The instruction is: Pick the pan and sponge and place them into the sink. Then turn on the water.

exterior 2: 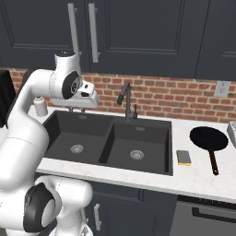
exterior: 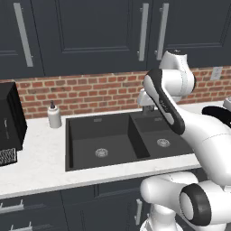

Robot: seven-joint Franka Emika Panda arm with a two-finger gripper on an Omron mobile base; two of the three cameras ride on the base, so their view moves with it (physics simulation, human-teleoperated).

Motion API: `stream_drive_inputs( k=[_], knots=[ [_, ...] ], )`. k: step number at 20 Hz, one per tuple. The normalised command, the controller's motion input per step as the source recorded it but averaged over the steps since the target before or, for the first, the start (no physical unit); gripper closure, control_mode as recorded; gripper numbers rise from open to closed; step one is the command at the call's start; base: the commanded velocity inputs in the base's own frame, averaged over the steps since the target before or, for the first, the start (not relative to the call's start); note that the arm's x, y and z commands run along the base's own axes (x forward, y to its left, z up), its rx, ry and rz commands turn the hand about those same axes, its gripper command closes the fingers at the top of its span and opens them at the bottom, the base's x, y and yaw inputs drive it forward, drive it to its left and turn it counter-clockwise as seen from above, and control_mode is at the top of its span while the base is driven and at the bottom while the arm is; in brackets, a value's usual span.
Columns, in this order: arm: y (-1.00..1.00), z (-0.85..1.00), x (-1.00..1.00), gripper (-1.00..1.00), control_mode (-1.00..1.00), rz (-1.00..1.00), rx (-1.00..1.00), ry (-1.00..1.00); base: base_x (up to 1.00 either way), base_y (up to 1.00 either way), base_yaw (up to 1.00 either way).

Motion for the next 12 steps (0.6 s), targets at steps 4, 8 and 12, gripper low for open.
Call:
stream_drive_inputs(
  k=[4, 8, 12],
  knots=[
    [0.00, 0.00, 0.00, -1.00, 1.00, 0.00, 0.00, 0.00, 0.00, 0.00, 0.00],
    [0.00, 0.00, 0.00, -1.00, 1.00, 0.00, 0.00, 0.00, 0.00, -0.07, 0.00],
    [0.00, 0.00, 0.00, -1.00, 1.00, 0.00, 0.00, 0.00, 0.00, -0.24, 0.00]
  ],
)
